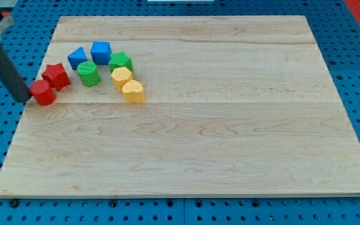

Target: Move the blue triangle into the blue cube

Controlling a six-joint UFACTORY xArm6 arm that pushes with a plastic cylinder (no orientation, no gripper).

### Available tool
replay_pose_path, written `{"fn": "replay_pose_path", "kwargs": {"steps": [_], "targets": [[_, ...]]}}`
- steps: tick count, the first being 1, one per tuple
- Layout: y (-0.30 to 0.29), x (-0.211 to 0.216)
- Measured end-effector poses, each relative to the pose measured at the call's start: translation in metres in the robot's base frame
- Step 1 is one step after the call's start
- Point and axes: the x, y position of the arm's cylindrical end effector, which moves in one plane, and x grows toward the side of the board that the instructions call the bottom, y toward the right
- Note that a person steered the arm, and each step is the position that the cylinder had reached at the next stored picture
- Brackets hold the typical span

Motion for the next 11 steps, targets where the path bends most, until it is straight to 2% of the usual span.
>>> {"fn": "replay_pose_path", "kwargs": {"steps": [1,2,3,4,7,8,9,10,11], "targets": [[-0.006,-0.016],[-0.018,-0.063],[0.035,-0.11],[0.044,-0.117],[0.036,-0.081],[0.046,-0.081],[0.093,-0.094],[0.077,-0.083],[0.073,-0.052]]}}
